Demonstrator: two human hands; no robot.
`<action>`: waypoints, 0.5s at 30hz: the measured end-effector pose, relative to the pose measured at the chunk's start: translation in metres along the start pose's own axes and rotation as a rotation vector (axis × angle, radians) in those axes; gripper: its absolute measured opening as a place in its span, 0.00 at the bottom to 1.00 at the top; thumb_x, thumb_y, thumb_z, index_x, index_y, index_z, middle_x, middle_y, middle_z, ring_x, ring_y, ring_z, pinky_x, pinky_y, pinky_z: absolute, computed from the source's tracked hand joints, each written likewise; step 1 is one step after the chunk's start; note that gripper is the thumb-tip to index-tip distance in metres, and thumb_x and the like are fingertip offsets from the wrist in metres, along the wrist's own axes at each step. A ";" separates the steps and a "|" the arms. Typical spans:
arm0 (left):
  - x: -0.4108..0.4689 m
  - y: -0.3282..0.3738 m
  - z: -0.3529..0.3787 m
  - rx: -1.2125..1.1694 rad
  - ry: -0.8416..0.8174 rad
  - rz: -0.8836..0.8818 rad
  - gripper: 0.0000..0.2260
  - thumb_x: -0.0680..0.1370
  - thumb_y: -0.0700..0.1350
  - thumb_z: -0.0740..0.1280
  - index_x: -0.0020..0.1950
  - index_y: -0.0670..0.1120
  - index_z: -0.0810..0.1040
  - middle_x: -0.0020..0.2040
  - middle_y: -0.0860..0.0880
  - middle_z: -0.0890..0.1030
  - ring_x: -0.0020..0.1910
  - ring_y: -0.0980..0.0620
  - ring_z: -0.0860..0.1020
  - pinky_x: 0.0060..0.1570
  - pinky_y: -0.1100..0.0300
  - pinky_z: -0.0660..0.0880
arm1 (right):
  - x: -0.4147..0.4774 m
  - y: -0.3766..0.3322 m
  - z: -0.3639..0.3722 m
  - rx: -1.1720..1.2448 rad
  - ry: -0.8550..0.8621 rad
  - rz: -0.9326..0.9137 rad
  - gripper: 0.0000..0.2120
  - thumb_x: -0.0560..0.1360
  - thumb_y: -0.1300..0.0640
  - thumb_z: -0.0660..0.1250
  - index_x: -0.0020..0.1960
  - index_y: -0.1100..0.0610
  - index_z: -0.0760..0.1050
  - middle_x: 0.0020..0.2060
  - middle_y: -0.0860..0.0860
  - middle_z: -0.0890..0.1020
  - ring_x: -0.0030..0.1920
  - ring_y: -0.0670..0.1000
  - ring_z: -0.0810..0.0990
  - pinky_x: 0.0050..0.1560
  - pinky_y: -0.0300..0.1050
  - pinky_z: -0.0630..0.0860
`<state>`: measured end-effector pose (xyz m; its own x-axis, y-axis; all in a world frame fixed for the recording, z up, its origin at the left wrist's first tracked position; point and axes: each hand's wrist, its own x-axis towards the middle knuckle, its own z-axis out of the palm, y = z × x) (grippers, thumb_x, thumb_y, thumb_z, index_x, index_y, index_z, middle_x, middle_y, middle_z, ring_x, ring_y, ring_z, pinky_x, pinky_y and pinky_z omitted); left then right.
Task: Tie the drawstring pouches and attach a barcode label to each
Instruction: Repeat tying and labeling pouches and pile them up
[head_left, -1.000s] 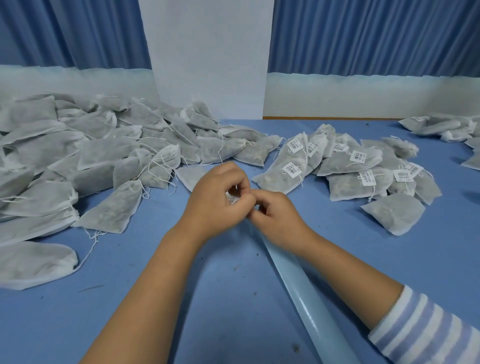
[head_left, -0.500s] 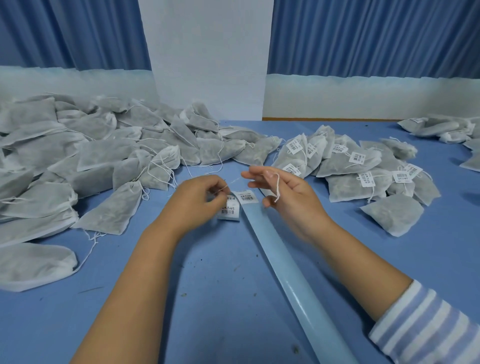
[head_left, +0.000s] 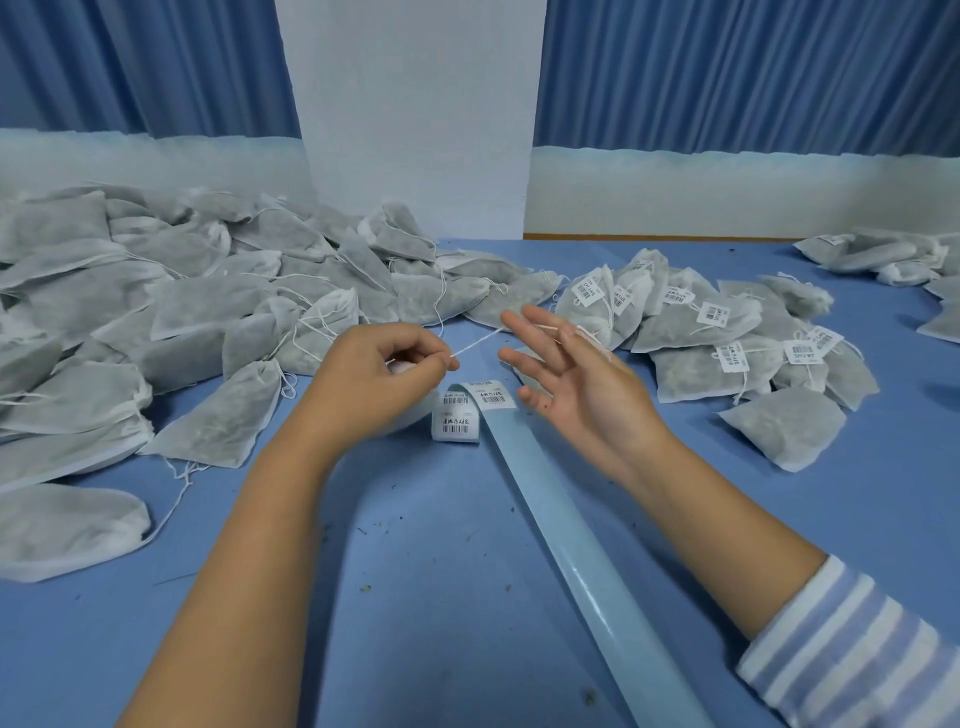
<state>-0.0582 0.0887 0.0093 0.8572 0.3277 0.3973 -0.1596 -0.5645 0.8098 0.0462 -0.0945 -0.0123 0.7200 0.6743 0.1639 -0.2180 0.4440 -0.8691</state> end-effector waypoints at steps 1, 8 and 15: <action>0.000 0.003 0.000 -0.031 -0.026 -0.004 0.12 0.76 0.35 0.69 0.38 0.50 0.84 0.31 0.55 0.81 0.33 0.60 0.75 0.36 0.72 0.70 | -0.001 0.000 0.001 -0.004 -0.015 0.012 0.15 0.84 0.52 0.54 0.69 0.51 0.70 0.63 0.49 0.81 0.59 0.52 0.81 0.44 0.42 0.79; -0.001 0.008 0.013 -0.051 -0.154 -0.010 0.11 0.78 0.38 0.68 0.39 0.50 0.84 0.29 0.58 0.78 0.31 0.62 0.73 0.35 0.73 0.68 | -0.008 0.000 0.006 -0.276 -0.113 -0.034 0.32 0.81 0.62 0.62 0.77 0.40 0.54 0.57 0.56 0.83 0.44 0.54 0.84 0.38 0.43 0.79; 0.000 0.005 0.017 0.004 -0.118 0.011 0.13 0.78 0.38 0.68 0.38 0.54 0.81 0.31 0.62 0.79 0.34 0.65 0.74 0.39 0.73 0.69 | -0.008 0.006 0.011 -0.552 -0.023 -0.033 0.08 0.78 0.66 0.66 0.56 0.58 0.78 0.32 0.52 0.82 0.30 0.47 0.79 0.34 0.38 0.78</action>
<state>-0.0503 0.0730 0.0062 0.9070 0.2299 0.3528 -0.1679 -0.5710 0.8036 0.0313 -0.0908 -0.0137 0.7044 0.6808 0.2005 0.1873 0.0941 -0.9778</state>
